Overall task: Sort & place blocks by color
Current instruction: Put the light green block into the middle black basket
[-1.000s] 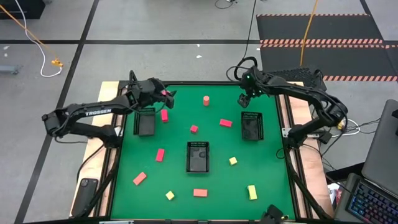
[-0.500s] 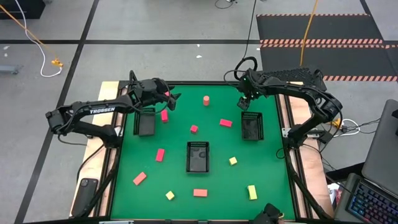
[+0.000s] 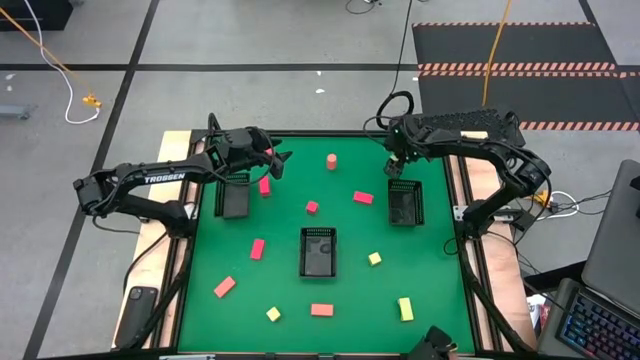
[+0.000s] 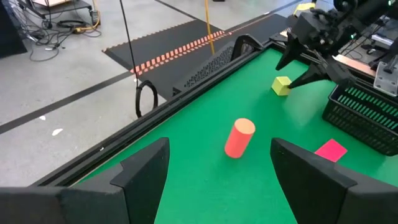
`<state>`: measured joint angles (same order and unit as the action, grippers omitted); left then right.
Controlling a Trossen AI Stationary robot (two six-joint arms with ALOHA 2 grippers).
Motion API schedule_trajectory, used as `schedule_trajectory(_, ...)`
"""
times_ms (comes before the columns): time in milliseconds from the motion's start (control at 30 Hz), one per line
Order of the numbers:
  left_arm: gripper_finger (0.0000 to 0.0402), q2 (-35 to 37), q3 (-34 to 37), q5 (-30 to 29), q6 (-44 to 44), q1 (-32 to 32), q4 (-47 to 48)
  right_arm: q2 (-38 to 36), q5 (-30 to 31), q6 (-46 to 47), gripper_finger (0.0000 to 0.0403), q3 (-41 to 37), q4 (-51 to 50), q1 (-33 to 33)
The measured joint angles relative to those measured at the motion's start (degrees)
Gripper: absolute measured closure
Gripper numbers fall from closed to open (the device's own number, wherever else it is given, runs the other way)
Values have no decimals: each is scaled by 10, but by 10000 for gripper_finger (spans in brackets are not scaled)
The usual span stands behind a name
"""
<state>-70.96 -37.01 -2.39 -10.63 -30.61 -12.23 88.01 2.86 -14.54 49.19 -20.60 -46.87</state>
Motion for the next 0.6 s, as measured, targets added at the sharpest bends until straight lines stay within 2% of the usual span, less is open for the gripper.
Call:
schedule_trajectory(133,119,0,0,0,0,0,0,0,-1,7,144,-17,31,0)
schedule_trajectory(600,119,0,0,14,-2,3,-26,0,-1,19,145,-19,37,0)
